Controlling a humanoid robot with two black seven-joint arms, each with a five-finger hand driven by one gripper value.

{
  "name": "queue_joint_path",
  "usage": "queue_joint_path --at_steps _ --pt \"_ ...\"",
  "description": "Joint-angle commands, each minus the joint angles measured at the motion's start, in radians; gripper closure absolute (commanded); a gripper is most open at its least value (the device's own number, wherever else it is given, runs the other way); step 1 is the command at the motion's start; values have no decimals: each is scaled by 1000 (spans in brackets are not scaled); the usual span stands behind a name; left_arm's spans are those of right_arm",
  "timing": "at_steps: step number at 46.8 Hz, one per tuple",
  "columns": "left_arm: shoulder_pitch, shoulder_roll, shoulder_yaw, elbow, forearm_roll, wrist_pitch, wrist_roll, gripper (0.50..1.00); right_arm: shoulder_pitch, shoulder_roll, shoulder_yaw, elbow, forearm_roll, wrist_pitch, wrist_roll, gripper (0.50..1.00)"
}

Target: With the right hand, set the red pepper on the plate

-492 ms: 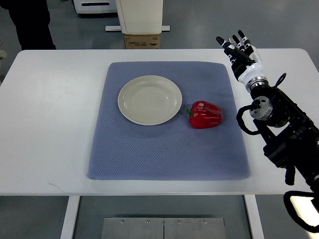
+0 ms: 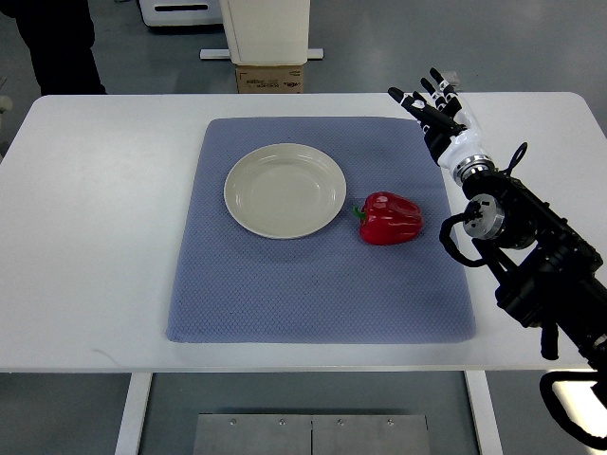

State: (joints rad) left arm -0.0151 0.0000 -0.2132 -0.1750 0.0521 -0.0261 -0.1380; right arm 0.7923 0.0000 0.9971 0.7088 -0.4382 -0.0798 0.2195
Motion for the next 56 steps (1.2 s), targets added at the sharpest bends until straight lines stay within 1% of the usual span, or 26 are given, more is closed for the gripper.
queue_joint_path --at_steps 1,30,39,49,56 --pt "7 0 0 0 0 0 0 500 -2 0 -2 0 -1 0 0 500" --pt "10 0 0 0 0 0 0 500 -1 0 -2 0 -1 0 1 500" --pt "10 0 0 0 0 0 2 500 1 0 1 -2 1 -1 27 500" --pt "10 0 0 0 0 0 2 500 2 0 5 -2 3 0 26 500" --pt "10 0 0 0 0 0 2 500 2 0 0 -8 47 0 26 500"
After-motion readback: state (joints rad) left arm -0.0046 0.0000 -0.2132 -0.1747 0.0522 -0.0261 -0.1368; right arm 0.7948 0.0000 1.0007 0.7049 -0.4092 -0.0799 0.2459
